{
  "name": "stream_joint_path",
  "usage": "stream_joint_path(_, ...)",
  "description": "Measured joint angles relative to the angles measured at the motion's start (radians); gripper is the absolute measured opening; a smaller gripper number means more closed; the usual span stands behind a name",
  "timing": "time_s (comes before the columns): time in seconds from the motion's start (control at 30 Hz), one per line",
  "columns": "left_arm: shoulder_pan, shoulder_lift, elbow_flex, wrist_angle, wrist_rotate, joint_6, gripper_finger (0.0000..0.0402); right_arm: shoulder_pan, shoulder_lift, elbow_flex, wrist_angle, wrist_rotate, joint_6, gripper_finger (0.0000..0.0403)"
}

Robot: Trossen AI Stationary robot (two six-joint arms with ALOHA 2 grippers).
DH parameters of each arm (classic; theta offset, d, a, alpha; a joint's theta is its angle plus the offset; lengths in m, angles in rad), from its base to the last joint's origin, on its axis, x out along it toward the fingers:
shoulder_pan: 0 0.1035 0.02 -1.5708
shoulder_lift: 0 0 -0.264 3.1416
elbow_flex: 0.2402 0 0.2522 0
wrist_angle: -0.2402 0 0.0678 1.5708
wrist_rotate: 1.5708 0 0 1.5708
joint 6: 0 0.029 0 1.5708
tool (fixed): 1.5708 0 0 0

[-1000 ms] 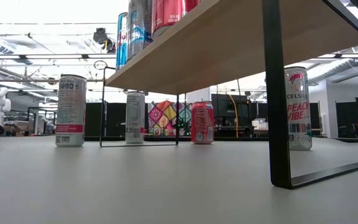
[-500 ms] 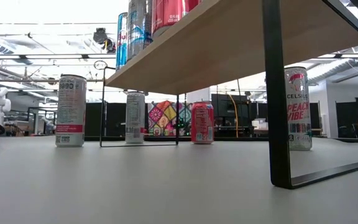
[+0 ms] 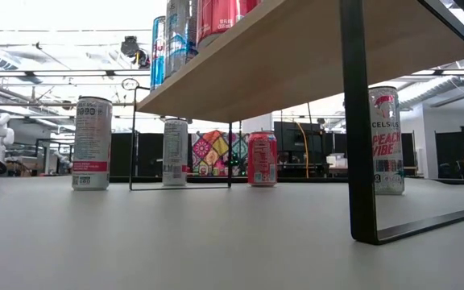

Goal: Place canned beverage on shelf
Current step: Put the bottom orange soda can on the shelf aligned with the other orange soda can

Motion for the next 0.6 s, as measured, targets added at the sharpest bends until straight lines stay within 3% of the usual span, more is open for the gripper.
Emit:
stream_joint_path(0.27, -0.016, 0.0, 0.0, -0.009, -0.041, 0.004, 0.038, -0.118, 0.07, 0.0, 0.122, -0.236, -0.072, 0.0254)
stream_joint_path(0.43, -0.05, 0.001, -0.009, -0.054, -0.062, -0.002, 0.038, -0.156, 0.124, -0.001, 0.203, -0.275, -0.065, 0.0254)
stream_joint_path(0.6, -0.112, 0.002, -0.098, -0.044, -0.117, -0.012, 0.038, -0.185, 0.162, -0.001, 0.259, -0.281, -0.039, 0.0254)
